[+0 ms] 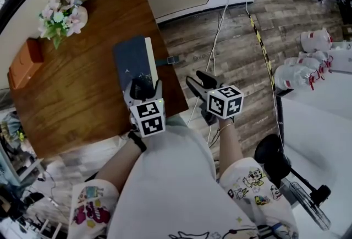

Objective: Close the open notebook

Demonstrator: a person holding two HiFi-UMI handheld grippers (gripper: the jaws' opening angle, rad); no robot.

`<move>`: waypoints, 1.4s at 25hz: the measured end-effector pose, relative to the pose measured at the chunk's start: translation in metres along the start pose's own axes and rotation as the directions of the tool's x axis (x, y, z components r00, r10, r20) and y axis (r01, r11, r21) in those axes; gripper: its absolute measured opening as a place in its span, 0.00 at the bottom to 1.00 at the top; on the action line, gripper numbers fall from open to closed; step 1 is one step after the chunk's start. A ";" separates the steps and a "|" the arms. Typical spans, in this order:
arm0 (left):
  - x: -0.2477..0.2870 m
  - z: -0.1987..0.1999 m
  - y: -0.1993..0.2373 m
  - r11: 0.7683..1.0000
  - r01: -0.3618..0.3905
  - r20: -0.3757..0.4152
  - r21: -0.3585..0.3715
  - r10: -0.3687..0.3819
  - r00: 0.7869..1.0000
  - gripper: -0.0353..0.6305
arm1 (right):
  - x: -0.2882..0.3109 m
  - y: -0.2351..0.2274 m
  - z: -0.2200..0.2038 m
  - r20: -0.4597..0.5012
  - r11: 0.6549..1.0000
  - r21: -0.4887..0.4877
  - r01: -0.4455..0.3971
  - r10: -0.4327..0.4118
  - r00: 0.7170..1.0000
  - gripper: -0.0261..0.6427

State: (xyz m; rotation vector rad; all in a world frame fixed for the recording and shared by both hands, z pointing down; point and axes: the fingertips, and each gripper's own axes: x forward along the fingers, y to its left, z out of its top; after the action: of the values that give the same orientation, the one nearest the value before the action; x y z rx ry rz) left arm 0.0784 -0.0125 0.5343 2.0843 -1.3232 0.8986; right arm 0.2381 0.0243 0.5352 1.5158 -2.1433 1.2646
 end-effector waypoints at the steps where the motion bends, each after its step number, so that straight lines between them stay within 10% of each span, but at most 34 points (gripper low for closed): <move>1: 0.001 -0.001 -0.001 1.000 -0.003 0.000 0.009 0.003 1.000 0.55 | 0.000 -0.001 -0.001 0.000 1.000 0.002 0.000 0.000 1.000 0.33; 15: 0.008 -0.017 -0.020 0.984 0.057 -0.017 0.169 -0.055 0.998 0.55 | -0.003 -0.003 -0.010 0.002 1.000 0.018 0.019 -0.019 1.000 0.33; 35: -0.070 0.065 0.064 0.988 0.133 0.256 -0.077 -0.109 0.961 0.55 | 0.005 0.094 0.064 0.054 0.962 -0.270 -0.049 0.065 0.996 0.31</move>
State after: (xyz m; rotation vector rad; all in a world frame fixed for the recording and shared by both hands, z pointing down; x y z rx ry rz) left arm 0.0151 -0.0435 0.4435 2.2327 -1.3157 0.5229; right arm 0.1735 -0.0174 0.4513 1.4054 -2.3023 0.9062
